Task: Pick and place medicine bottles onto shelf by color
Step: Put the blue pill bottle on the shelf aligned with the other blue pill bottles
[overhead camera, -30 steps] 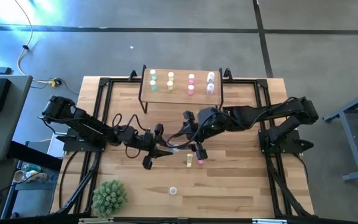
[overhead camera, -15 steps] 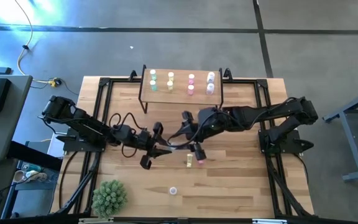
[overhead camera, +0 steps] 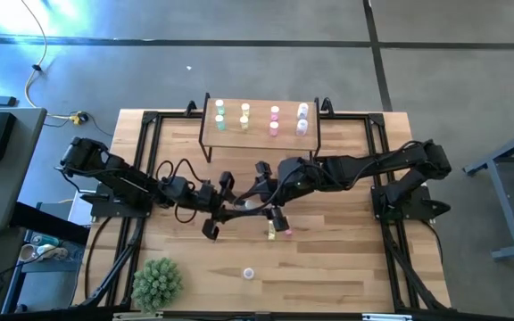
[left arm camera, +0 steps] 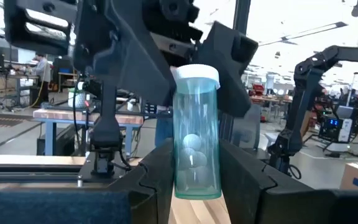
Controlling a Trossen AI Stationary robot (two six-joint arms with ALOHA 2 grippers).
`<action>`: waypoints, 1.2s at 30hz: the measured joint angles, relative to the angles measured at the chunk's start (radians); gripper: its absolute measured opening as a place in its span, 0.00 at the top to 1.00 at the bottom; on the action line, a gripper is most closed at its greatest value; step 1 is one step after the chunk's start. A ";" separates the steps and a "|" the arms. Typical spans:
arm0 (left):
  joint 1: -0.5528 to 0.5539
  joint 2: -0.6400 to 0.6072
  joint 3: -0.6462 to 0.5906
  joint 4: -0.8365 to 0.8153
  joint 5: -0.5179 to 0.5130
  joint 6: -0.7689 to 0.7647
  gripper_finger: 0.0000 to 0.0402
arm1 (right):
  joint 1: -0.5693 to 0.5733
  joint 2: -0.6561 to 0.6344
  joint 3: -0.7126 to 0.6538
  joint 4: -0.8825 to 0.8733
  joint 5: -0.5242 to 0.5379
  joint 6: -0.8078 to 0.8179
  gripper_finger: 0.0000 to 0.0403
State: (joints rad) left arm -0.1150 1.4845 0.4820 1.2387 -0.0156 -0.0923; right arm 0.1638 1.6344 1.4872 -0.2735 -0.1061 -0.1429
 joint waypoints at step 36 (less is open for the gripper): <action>0.029 0.000 0.000 -0.012 0.005 0.017 0.75 | 0.000 -0.018 0.000 -0.043 0.019 0.039 0.72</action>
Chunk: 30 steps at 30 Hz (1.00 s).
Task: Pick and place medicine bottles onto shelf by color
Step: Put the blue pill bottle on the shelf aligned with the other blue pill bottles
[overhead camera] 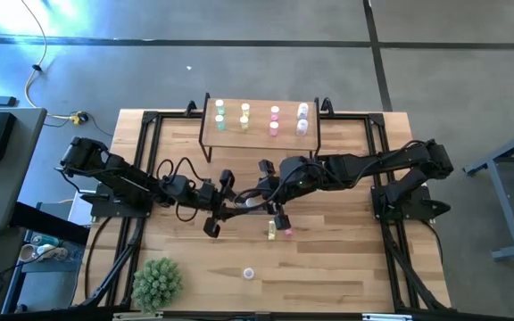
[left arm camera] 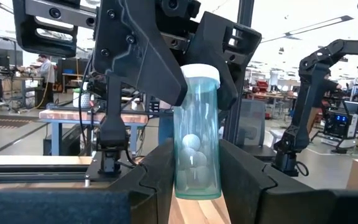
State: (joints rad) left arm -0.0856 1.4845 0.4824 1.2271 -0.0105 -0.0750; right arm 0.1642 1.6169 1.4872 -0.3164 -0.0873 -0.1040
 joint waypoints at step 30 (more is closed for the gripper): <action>0.001 0.000 0.000 -0.073 -0.119 0.002 0.47 | 0.000 0.001 0.000 -0.069 0.083 0.066 0.73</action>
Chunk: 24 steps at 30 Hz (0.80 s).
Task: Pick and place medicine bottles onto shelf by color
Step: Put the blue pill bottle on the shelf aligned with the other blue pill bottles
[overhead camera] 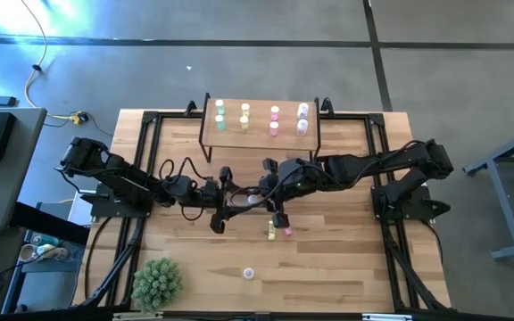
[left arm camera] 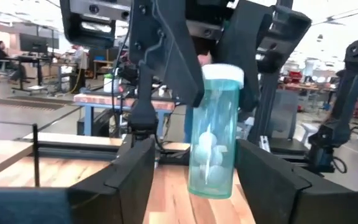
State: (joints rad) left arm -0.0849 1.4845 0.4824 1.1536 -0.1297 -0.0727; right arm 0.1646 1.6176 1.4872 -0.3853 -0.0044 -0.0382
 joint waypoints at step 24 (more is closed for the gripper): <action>0.096 -0.515 0.000 -0.846 -0.197 -0.021 0.46 | -0.206 -0.002 0.009 -0.020 0.054 0.039 0.73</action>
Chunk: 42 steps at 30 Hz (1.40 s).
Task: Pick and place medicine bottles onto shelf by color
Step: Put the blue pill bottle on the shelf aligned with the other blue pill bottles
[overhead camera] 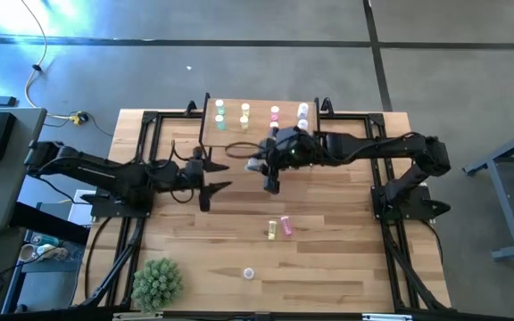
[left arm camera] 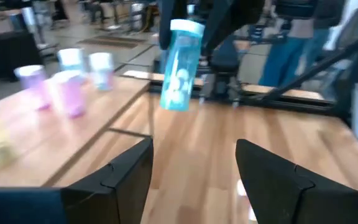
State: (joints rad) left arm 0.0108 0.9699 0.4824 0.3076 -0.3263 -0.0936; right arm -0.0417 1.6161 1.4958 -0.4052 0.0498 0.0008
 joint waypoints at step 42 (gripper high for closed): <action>0.050 -0.019 0.000 -0.227 0.083 -0.079 0.46 | -0.069 0.211 0.148 -0.077 -0.312 -0.018 0.73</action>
State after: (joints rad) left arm 0.0608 0.9509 0.4820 0.0805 -0.2429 -0.1726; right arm -0.1105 1.8271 1.6433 -0.4817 -0.2626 -0.0175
